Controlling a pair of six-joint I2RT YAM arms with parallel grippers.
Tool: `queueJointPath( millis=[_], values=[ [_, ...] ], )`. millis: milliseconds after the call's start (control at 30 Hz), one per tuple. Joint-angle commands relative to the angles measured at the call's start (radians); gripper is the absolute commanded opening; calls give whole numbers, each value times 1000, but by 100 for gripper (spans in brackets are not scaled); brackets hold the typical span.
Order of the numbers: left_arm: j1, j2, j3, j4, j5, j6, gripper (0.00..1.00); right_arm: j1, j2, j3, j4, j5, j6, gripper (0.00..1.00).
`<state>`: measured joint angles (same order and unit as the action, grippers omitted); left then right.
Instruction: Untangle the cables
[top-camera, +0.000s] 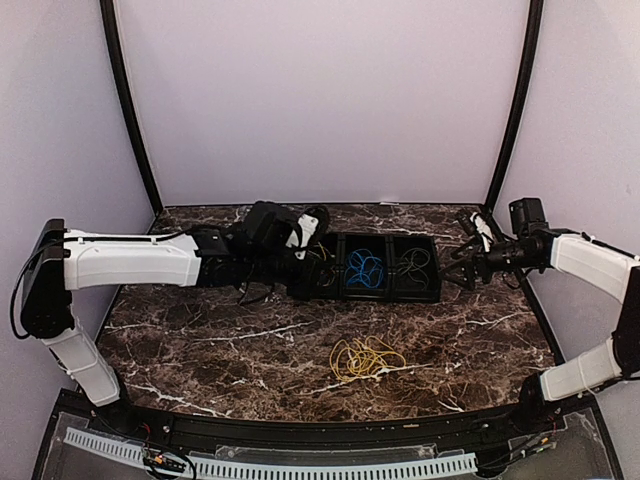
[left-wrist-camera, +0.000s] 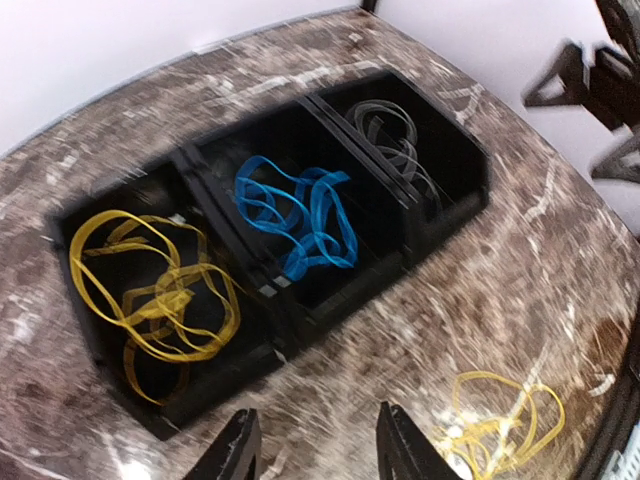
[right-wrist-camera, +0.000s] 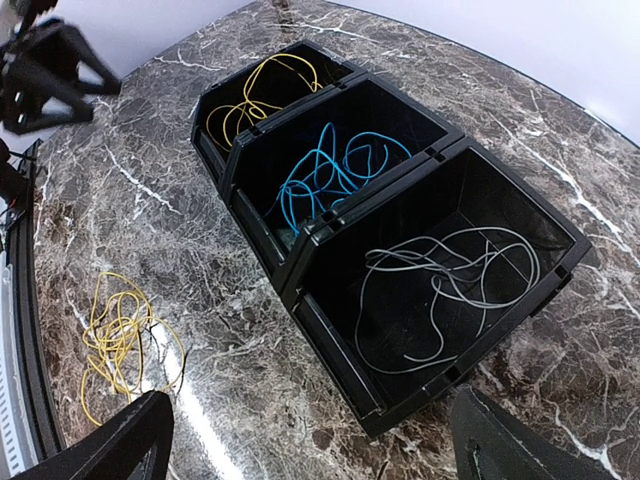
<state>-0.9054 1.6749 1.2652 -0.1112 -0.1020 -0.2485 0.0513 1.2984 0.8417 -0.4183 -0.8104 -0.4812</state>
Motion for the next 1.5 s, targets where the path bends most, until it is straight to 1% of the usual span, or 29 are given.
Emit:
queueJointPath(
  millis=[0,33,133,300,467,600,667,700,733,767,800,933,1000,1067,1167,1200,1267,1333,1367,1467],
  values=[
    [-85,-69,-137,73,133,-120,42,-4,-44,23,36,13,1,99],
    [-94,-75,-167,91,151,-164,42,-5,-48,22,38,17,4,99],
    [-133,-70,-212,104,208,-232,43,-5,-61,17,49,24,11,99],
    [-181,3,-244,88,233,-326,43,-5,-64,14,50,12,16,99],
    [-189,71,-236,108,244,-363,44,-4,-58,15,46,4,14,99],
    [-188,119,-212,137,250,-359,40,-4,-66,12,47,2,12,99],
    [-187,144,-198,138,263,-357,37,-5,-70,8,52,4,14,99],
    [-188,151,-193,136,268,-356,32,-5,-71,7,55,6,16,99],
    [-189,163,-185,133,271,-357,24,-5,-74,7,55,8,17,99],
    [-188,166,-182,132,270,-357,20,-4,-75,7,56,8,18,99],
    [-187,167,-178,131,266,-360,15,-4,-78,7,59,8,19,99],
    [-188,150,-187,135,246,-361,3,-4,-94,5,61,6,14,99],
    [-187,137,-196,141,230,-357,0,-3,-100,18,28,-18,-31,99],
    [-188,116,-204,149,227,-345,0,-2,-122,36,19,-32,-30,99],
    [-188,44,-221,180,220,-323,0,7,-182,42,46,-112,1,99],
    [-188,26,-231,188,211,-307,0,23,-200,43,54,-137,4,99],
    [-188,-33,-245,214,201,-276,0,98,-209,67,14,-144,-34,99],
    [-188,-83,-251,234,205,-240,0,190,-177,101,-49,-129,-71,92],
    [-188,-112,-251,245,208,-218,0,231,-157,110,-54,-111,-57,89],
    [-190,-160,-250,277,235,-181,0,332,-88,118,1,-59,8,81]
  ],
)
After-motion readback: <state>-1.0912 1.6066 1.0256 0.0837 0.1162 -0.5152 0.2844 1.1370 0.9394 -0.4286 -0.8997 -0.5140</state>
